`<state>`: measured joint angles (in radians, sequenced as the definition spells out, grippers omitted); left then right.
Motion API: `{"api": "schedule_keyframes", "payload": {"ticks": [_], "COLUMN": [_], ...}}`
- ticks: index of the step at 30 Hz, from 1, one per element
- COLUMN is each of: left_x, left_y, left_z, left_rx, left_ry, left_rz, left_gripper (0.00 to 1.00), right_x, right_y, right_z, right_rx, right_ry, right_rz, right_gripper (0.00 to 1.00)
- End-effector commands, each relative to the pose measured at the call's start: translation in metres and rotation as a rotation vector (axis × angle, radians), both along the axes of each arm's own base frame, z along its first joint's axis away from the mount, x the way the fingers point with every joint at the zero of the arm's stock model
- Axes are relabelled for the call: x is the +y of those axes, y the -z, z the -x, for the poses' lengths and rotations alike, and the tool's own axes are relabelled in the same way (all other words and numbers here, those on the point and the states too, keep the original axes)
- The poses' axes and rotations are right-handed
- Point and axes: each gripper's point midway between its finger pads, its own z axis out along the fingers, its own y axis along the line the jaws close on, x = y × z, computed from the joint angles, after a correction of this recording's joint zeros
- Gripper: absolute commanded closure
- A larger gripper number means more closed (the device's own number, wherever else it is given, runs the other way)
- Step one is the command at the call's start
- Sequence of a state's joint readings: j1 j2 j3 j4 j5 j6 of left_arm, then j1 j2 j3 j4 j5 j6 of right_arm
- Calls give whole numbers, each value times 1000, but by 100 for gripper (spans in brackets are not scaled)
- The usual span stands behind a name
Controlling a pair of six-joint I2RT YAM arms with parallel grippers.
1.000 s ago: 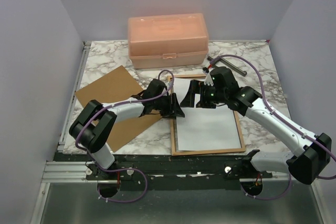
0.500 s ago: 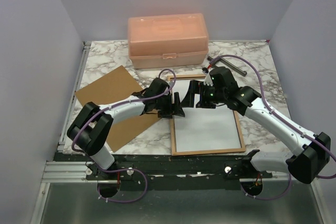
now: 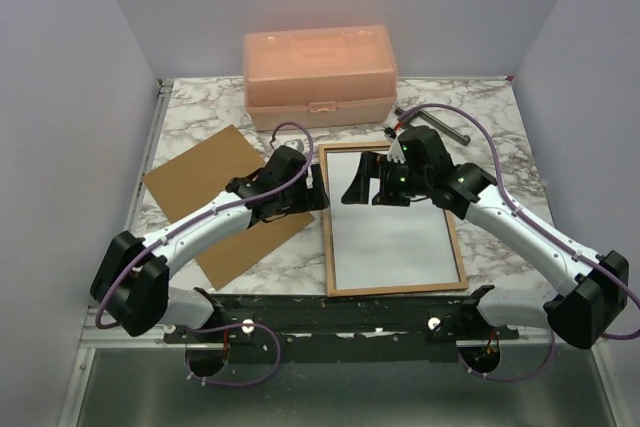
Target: Put the photo into the frame
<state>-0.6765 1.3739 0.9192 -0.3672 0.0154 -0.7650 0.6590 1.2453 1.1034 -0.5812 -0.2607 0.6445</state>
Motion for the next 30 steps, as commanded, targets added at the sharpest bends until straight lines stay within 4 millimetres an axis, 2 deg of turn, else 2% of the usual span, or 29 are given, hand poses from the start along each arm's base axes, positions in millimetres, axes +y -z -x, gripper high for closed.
{"api": "schedule_keyframes", "payload": {"ticks": [1,5,11,17,21,27,30], "left_x": [48,70,96,106,115,129,139], "left_y": [-2,-7,-15,-33,-42,-46,-40], "left_z": [-1,1,5,10,14,18,20], "left_rx": [-73,-119,-186,-311,-370,-411,-387], "left_ry": [-154,-221,-303,-341,-374,-416,-437], "left_rz": [-144,-179,-196,-81,-25,66,90], "left_gripper": [12,8,8,2,2,1,2], "right_x": [5,6,9,12,15,21,28], "right_y": [-2,3,10,24,32,46,53], "right_z": [1,2,3,5,5,3,0], "right_rx": [17,33,51,83,99,124,143], "right_ry": [-15,-22,-32,-47,-60,-83,-98], "right_rz": [-20,-24,-27,-22,-23,-15,-20], "right_gripper": [0,0,0,0,0,0,0]}}
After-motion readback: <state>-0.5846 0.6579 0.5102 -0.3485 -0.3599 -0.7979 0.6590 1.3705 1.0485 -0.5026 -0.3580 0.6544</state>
